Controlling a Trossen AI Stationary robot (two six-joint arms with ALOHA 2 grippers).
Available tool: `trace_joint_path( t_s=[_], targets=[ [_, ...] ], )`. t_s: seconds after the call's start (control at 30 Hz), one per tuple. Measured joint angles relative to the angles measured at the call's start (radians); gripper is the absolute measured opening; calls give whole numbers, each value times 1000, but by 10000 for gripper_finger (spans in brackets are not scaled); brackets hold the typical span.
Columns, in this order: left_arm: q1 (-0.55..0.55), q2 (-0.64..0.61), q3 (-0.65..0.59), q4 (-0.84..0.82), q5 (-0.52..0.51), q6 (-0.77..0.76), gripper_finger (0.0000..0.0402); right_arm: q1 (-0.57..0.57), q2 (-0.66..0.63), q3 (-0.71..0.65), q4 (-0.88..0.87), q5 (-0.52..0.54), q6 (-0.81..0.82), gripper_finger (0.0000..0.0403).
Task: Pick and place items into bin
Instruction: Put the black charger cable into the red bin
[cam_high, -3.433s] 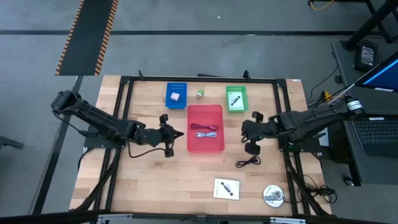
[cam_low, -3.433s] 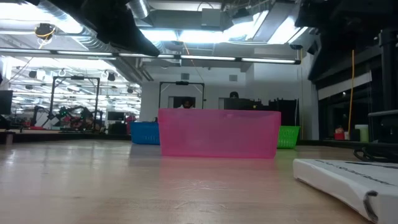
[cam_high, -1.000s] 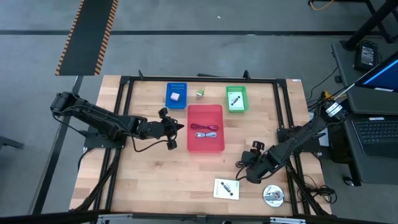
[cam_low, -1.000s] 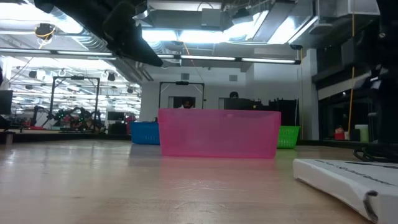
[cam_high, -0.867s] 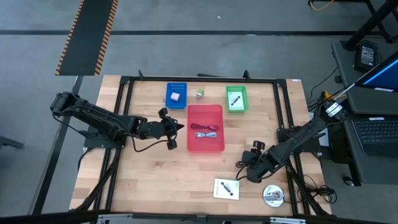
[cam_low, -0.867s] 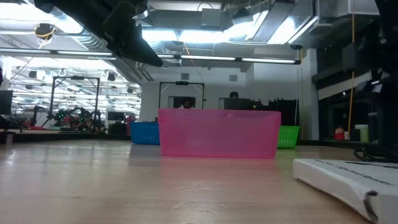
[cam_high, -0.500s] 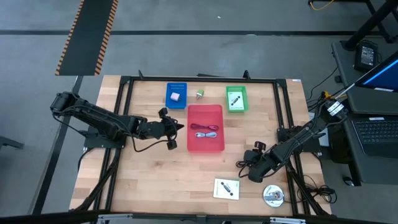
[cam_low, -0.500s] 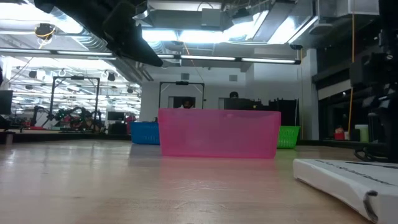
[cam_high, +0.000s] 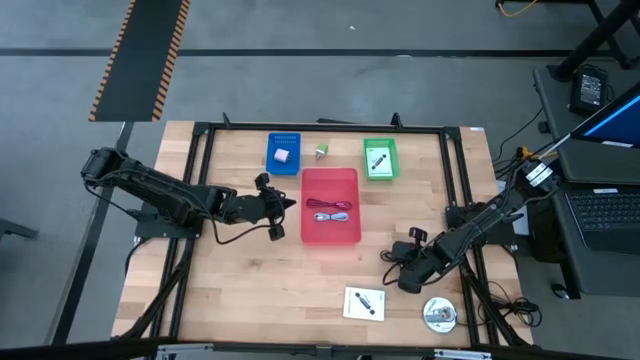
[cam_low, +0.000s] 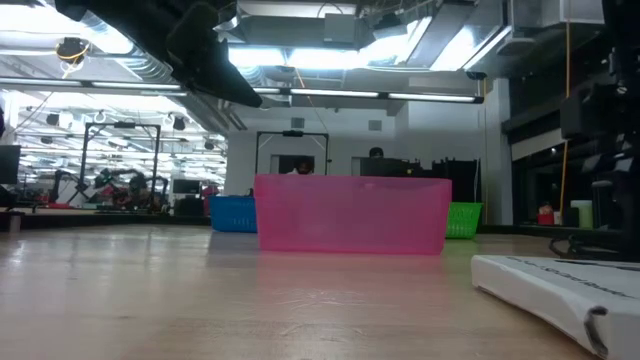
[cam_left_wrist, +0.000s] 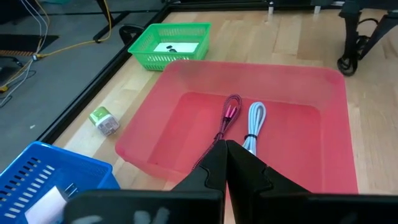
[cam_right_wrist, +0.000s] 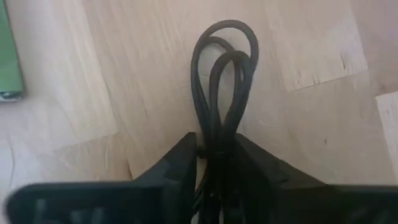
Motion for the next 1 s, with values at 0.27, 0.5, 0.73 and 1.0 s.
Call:
trace_joint_path(
  t_s=[0.27,0.5,0.73,1.0],
  targets=[
    [0,0,0,0,0,0,2,0,-1,1,1,1,1,15],
    [0,0,0,0,0,1,2,0,-1,8,8,5,-7,22],
    [0,0,0,0,0,0,2,-3,-94,38,9,106,-110,12],
    [0,0,0,1,1,0,2,-3,-262,38,18,255,-230,13]
  ],
)
